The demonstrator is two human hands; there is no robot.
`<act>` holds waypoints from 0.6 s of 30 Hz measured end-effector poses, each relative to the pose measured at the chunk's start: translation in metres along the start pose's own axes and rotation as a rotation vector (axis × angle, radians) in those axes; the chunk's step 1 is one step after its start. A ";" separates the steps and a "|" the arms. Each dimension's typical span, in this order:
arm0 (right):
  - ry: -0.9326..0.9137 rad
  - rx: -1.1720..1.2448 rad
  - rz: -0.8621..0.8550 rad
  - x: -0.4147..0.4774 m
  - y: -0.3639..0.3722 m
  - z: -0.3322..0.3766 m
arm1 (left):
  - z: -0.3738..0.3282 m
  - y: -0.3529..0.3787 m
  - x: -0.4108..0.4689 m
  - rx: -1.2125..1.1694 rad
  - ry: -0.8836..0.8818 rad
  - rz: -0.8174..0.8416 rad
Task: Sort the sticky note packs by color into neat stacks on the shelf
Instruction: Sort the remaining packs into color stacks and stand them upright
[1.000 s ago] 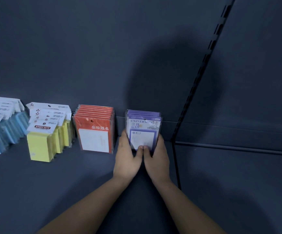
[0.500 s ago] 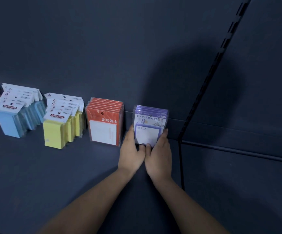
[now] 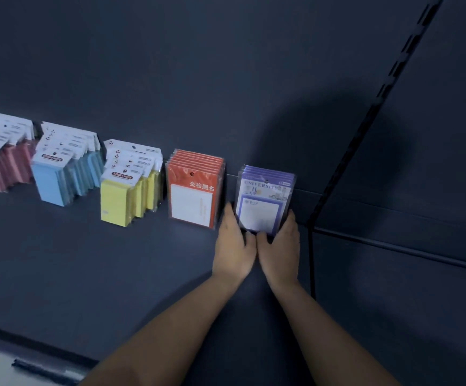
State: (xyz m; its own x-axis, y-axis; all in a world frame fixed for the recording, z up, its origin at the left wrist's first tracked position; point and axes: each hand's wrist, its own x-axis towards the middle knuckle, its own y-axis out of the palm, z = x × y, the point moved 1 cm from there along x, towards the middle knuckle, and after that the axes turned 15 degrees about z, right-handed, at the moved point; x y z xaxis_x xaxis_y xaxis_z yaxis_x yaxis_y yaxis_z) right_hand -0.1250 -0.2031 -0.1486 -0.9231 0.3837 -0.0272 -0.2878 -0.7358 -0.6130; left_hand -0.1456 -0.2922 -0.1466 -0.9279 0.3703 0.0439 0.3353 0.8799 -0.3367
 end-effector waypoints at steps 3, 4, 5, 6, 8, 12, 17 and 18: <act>-0.002 0.022 -0.017 -0.002 -0.001 0.001 | -0.003 0.002 -0.015 0.044 -0.059 0.032; 0.005 0.023 -0.019 -0.003 -0.002 0.001 | -0.003 0.002 -0.020 0.064 -0.074 0.048; 0.013 0.024 -0.025 -0.004 -0.002 0.000 | -0.002 0.000 -0.026 0.090 -0.075 0.065; 0.024 0.029 -0.034 -0.007 -0.002 0.000 | -0.001 -0.003 -0.034 0.118 -0.066 0.083; 0.053 0.068 -0.068 -0.015 0.000 0.001 | 0.002 -0.013 -0.051 0.121 -0.027 0.137; 0.164 0.261 -0.262 -0.033 0.014 0.014 | 0.015 -0.062 -0.080 0.000 0.056 0.306; -0.107 0.266 -0.430 -0.074 0.068 0.065 | 0.039 -0.173 -0.077 0.049 0.193 -0.006; -0.200 0.267 -0.350 -0.079 0.085 0.078 | 0.045 -0.191 -0.072 0.035 0.194 -0.124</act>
State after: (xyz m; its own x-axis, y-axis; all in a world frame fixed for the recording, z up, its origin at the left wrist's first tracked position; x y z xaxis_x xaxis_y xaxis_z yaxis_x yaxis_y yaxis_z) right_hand -0.0960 -0.3395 -0.1367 -0.7827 0.5383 0.3123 -0.6209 -0.7095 -0.3332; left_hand -0.1499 -0.5002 -0.1274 -0.9117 0.3132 0.2658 0.2115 0.9125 -0.3501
